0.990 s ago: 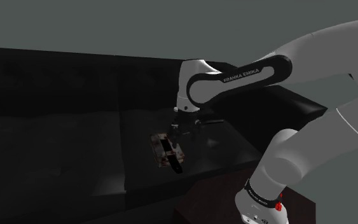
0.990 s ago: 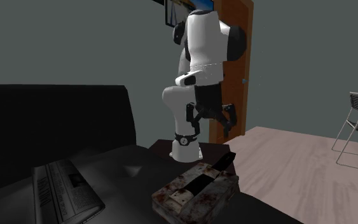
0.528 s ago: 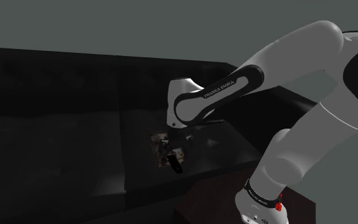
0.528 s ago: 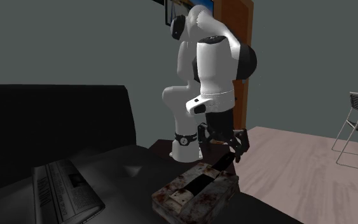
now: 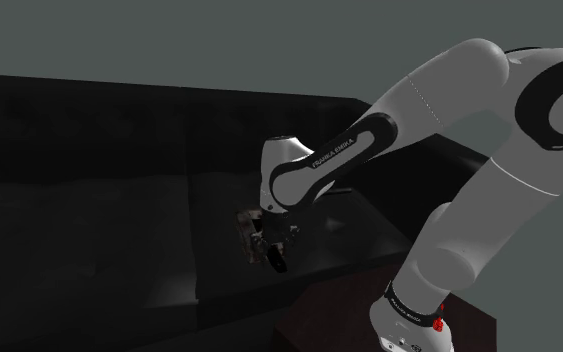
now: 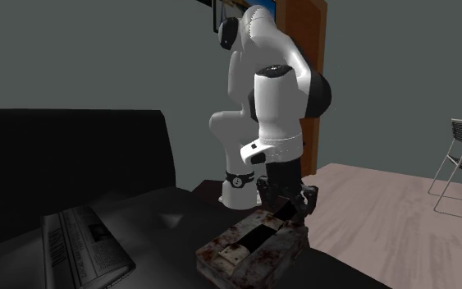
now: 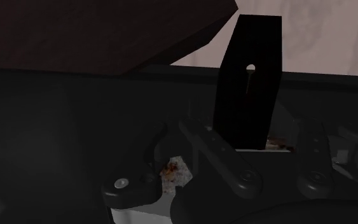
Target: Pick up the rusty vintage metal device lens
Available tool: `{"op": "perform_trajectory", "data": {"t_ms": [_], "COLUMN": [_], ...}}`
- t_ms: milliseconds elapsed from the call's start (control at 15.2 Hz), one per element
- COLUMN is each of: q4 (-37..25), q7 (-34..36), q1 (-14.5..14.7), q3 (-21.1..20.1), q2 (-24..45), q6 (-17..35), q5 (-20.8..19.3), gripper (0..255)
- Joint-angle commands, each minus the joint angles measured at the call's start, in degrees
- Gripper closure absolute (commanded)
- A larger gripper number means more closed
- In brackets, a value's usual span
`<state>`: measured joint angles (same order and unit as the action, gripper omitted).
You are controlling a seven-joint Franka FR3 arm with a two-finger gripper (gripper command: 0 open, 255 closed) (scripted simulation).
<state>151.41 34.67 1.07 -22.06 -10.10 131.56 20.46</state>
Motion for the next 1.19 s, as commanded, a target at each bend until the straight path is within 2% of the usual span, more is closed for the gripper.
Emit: {"op": "perform_trajectory", "data": {"t_ms": [0, 528, 1122], "q4": [0.0, 0.0, -2.4], "q7": [-0.1, 0.0, 0.7], "q1": [0.0, 0.0, 0.0], "q3": [0.0, 0.0, 1.0], "q2": [0.2, 0.2, -6.1], "q6": [0.2, 0.2, -8.4], "q5": [0.0, 0.0, -0.1], "gripper": [255, 255, 255]}}
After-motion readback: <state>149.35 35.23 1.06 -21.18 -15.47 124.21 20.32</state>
